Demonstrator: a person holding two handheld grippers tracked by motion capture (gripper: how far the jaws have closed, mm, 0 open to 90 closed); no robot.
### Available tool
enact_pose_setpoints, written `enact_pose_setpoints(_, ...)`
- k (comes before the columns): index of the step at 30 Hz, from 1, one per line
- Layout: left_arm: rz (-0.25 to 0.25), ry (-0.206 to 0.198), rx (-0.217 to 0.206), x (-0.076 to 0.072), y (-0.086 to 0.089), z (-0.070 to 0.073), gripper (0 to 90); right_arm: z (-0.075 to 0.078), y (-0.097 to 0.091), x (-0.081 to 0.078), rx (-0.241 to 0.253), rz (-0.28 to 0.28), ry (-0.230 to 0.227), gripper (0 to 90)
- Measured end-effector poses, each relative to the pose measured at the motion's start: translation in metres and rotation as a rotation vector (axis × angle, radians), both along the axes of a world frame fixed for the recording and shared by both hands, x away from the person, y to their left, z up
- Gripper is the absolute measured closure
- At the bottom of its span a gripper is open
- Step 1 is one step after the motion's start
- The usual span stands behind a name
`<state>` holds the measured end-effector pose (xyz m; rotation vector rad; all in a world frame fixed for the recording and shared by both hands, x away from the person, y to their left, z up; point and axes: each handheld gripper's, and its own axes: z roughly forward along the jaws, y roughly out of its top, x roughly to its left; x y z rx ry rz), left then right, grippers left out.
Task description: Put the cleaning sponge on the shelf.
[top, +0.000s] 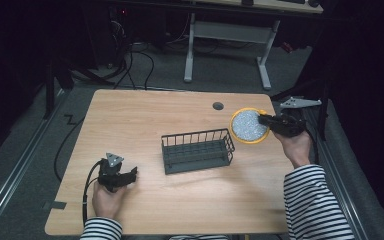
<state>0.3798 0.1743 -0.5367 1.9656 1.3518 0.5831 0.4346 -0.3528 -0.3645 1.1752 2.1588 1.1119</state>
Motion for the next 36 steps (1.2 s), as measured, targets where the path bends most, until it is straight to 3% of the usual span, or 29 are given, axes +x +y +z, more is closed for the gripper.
enact_pose_setpoints(17,0.001,-0.001,0.001,0.000,0.000,0.000,25.0,-0.010,0.058,0.022,-0.021,0.133,0.016,83.0)
enact_pose_setpoints(36,0.000,0.000,0.001,0.000,0.000,0.000,25.1,-0.031,0.081,0.034,-0.039,0.204,0.038,82.5)
